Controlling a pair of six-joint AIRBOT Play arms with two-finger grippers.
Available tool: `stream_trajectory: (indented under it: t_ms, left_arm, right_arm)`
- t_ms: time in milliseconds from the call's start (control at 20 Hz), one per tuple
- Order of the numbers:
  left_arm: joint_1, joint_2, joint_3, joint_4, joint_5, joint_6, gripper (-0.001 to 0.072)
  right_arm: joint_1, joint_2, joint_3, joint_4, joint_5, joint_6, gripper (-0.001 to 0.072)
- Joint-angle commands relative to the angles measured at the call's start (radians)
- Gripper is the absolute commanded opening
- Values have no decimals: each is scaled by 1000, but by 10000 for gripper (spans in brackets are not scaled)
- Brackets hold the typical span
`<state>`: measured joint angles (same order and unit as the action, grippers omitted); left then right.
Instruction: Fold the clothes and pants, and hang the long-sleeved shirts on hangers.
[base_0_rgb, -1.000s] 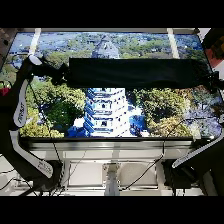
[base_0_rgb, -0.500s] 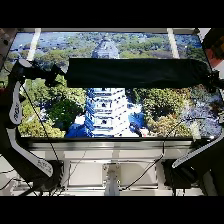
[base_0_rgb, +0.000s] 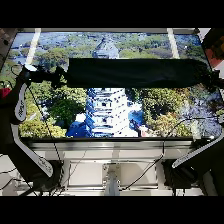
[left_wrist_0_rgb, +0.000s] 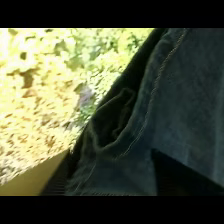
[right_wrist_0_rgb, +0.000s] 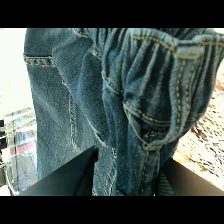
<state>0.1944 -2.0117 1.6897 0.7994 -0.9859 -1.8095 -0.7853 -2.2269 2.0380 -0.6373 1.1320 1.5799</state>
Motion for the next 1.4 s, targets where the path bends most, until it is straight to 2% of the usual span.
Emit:
stream_trajectory:
  t_ms: [0,100,150,300,350,400,450,600,750,850,1150,1350]
  left_arm:
    - [-12,-12,0,-64,60,5,372]
    - [-13,-12,0,-101,60,35,102]
    - [-13,-11,0,-122,60,68,26]
    - [-14,-10,0,-150,60,90,25]
    - [-14,-10,0,-150,59,90,25]
    - [-18,-10,0,-146,60,90,25]
    - [-24,-6,-1,-131,59,90,24]
    - [-63,24,-1,48,45,89,23]
    - [-130,66,-1,364,-70,-16,23]
    - [-169,88,-1,495,-169,-22,23]
    - [-220,170,-2,659,-325,-23,22]
    - [-225,214,-2,758,-480,-22,22]
  right_arm:
    - [1,1,0,2,-2,0,386]
    - [0,1,0,2,-21,0,386]
    - [1,1,0,2,-31,0,385]
    - [0,1,0,0,-54,0,385]
    - [1,1,0,0,-61,0,358]
    - [0,1,0,1,-64,0,179]
    - [0,1,0,1,-61,1,34]
    - [-5,4,0,-26,6,2,24]
    - [-26,31,0,-231,151,28,23]
    - [-48,54,0,-341,247,27,23]
    - [-148,135,0,-534,436,24,24]
    - [-175,161,0,-596,541,23,24]
